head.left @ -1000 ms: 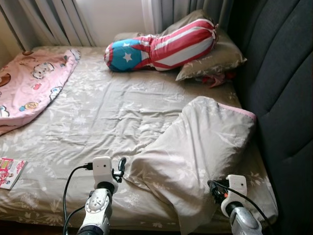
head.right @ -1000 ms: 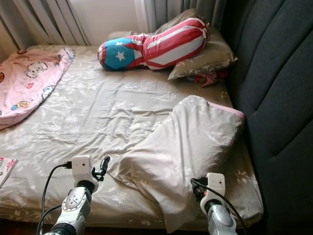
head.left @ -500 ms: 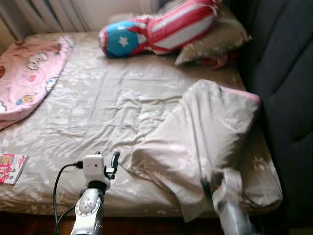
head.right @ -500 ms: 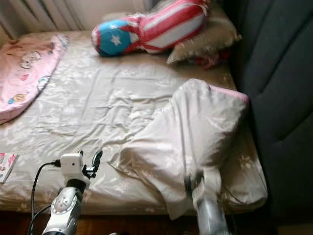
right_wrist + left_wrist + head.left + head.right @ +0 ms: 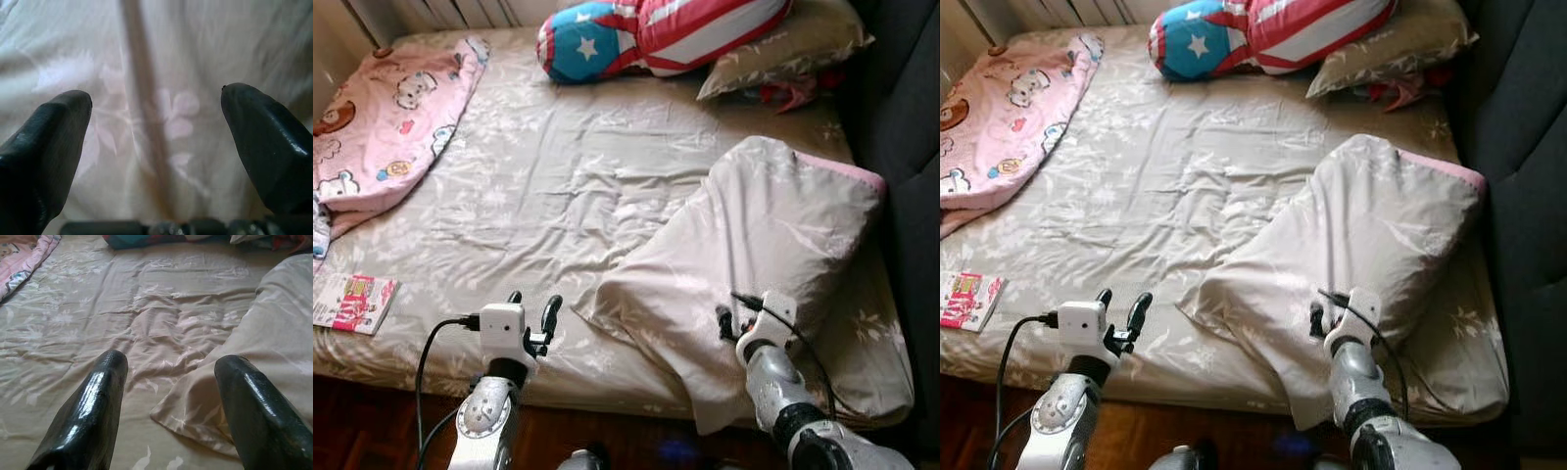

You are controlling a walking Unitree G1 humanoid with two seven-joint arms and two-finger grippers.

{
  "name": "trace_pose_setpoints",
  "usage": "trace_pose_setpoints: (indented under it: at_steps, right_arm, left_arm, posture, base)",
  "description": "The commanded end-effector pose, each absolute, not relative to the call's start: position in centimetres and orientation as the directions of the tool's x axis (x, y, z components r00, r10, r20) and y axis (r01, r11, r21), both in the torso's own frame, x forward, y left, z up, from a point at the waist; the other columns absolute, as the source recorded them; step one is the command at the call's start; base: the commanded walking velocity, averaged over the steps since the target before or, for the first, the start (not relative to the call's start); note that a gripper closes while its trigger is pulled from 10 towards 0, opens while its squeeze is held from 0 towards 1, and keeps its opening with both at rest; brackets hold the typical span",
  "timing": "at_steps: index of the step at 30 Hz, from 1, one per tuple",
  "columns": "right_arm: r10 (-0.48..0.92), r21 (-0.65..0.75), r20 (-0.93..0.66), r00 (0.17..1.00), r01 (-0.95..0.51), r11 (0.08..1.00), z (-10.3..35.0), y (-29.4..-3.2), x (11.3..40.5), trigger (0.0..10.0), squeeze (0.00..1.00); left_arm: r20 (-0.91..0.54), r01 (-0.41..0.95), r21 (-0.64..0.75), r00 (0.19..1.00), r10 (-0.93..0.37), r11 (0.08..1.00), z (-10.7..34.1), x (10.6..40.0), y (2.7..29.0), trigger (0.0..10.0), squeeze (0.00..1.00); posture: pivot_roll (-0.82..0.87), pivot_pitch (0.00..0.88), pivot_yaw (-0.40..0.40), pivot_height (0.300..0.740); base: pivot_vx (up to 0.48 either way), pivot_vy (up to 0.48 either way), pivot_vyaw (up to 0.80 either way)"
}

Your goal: Clean up the room

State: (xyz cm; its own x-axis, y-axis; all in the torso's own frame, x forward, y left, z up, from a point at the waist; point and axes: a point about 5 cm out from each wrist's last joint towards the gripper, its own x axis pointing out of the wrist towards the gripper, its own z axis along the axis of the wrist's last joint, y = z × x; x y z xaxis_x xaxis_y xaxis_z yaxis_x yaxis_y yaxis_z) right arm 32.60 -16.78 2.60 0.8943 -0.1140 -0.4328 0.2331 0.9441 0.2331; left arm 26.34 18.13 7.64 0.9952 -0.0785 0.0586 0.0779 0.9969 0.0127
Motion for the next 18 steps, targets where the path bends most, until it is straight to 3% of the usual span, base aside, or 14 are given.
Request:
trace_pose_setpoints:
  at_steps: [1, 12, 18]
  right_arm:
    - [-0.130, 0.212, -0.487, 0.863, 0.262, 0.942, 1.1, -16.6, 31.3, 10.0, 0.00]
    - [-0.289, 0.150, -0.517, 0.806, 0.418, 0.896, -0.8, -18.6, 28.9, 10.0, 0.00]
    - [-0.237, 0.206, -0.576, 0.782, 0.420, 0.884, -2.1, -18.0, 27.7, 10.0, 0.00]
  left_arm:
    - [0.020, 0.065, 0.011, 0.998, -0.065, 0.998, 7.2, 25.7, 18.7, 10.0, 0.00]
    - [-0.007, 0.072, 0.006, 0.997, -0.072, 0.997, 7.5, 25.6, 18.4, 10.0, 0.00]
    - [-0.010, 0.071, 0.003, 0.997, -0.071, 0.997, 7.5, 25.8, 18.2, 10.0, 0.00]
  posture:
    - [0.09, 0.313, 0.135, 0.740]
    - [0.07, 0.319, 0.128, 0.740]
    - [0.06, 0.314, 0.123, 0.740]
  base:
    - [0.000, 0.000, 0.00]
    - [0.000, 0.000, 0.00]
    - [0.000, 0.000, 0.00]
